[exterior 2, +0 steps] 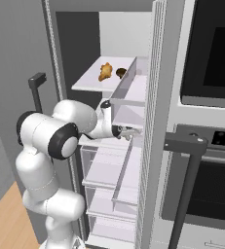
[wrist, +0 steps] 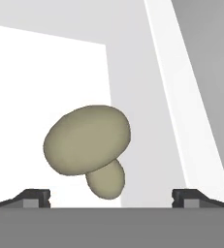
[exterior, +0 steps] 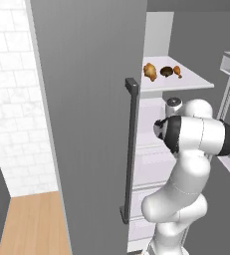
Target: Place one mushroom and one chicken drumstick in each tupperware on the nearby counter, to pack two identical lunches.
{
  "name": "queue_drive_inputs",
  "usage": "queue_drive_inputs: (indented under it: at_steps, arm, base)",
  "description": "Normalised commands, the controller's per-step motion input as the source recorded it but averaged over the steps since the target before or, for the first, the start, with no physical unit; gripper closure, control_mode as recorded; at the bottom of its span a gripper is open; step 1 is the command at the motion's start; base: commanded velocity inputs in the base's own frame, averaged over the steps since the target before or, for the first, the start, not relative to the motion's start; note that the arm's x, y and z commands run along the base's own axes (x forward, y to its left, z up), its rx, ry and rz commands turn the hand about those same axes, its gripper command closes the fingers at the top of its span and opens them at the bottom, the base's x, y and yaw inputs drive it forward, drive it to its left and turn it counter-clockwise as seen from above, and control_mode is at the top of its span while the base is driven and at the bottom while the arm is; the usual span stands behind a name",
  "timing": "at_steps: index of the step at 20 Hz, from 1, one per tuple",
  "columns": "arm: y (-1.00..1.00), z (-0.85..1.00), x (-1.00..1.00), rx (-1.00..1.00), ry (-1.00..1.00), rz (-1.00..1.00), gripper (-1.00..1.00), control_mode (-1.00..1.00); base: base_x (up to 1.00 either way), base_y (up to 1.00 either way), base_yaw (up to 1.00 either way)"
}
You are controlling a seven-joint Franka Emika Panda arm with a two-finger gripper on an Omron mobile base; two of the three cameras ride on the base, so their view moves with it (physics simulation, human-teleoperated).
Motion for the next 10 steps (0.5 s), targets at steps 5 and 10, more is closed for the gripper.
queue_drive_inputs:
  at_steps: [5,10]
  arm:
    - [0.00,-0.20,0.20,0.00,0.00,0.00,-1.00,-1.00]
    - [0.00,-0.08,0.33,0.00,0.00,0.00,-1.00,-1.00]
  base:
    - [0.00,0.00,0.00]
    - [0.00,0.00,0.00]
